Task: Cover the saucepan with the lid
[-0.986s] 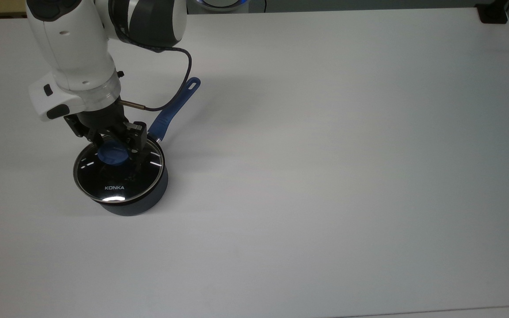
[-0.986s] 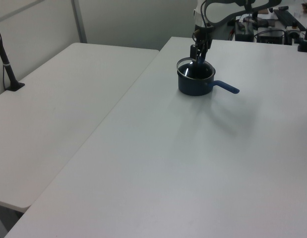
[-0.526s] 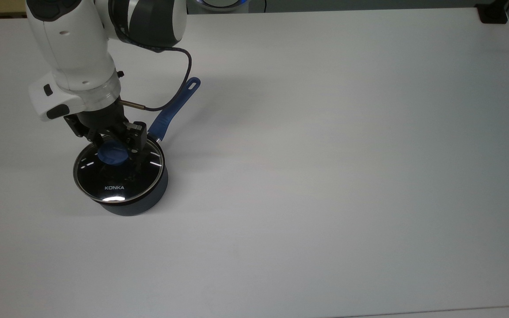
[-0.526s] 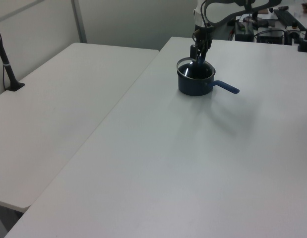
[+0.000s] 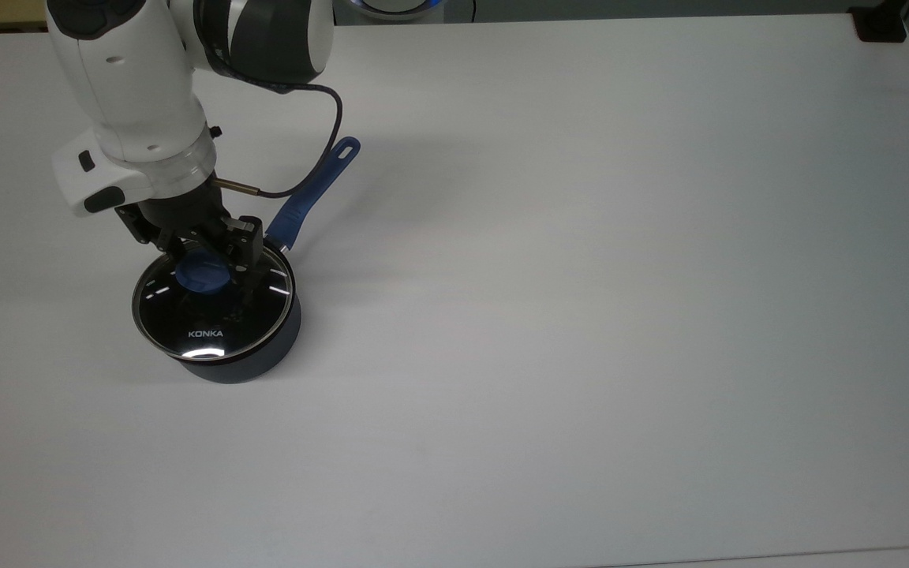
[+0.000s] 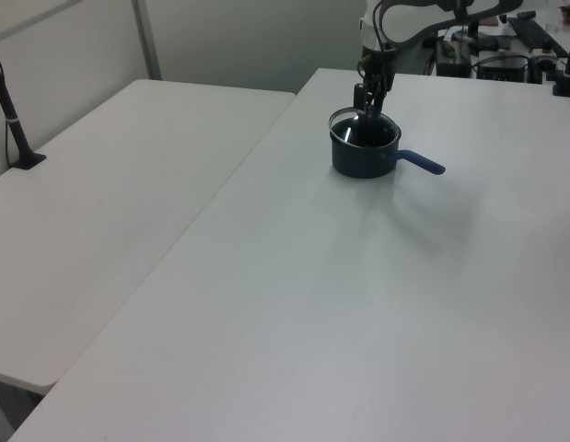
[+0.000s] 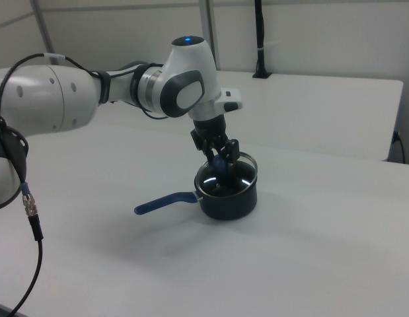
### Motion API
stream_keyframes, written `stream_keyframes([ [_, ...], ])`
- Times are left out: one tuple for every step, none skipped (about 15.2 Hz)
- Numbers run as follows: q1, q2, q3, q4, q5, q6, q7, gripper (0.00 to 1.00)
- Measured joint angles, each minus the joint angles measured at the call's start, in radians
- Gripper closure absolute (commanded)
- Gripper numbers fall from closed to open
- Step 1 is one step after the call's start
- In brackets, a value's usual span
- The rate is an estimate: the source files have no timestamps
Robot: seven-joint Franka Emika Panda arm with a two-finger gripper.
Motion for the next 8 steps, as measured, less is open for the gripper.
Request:
stream_keyframes([
  [0.0, 0.0, 0.0, 0.0, 0.0, -0.001, 0.0, 0.46],
  [0.0, 0.0, 0.0, 0.0, 0.0, -0.002, 0.0, 0.46],
  [0.0, 0.0, 0.0, 0.0, 0.001, -0.003, 0.0, 0.46],
  [0.0, 0.0, 0.0, 0.0, 0.003, -0.003, 0.0, 0.46],
  [0.0, -0.001, -0.001, 0.0, 0.006, -0.008, 0.0, 0.46],
  [0.0, -0.001, -0.001, 0.0, 0.008, -0.012, 0.0, 0.46],
  [0.0, -0.001, -0.001, 0.0, 0.009, -0.014, 0.0, 0.46],
  [0.0, -0.001, -0.001, 0.0, 0.009, -0.015, 0.0, 0.44],
])
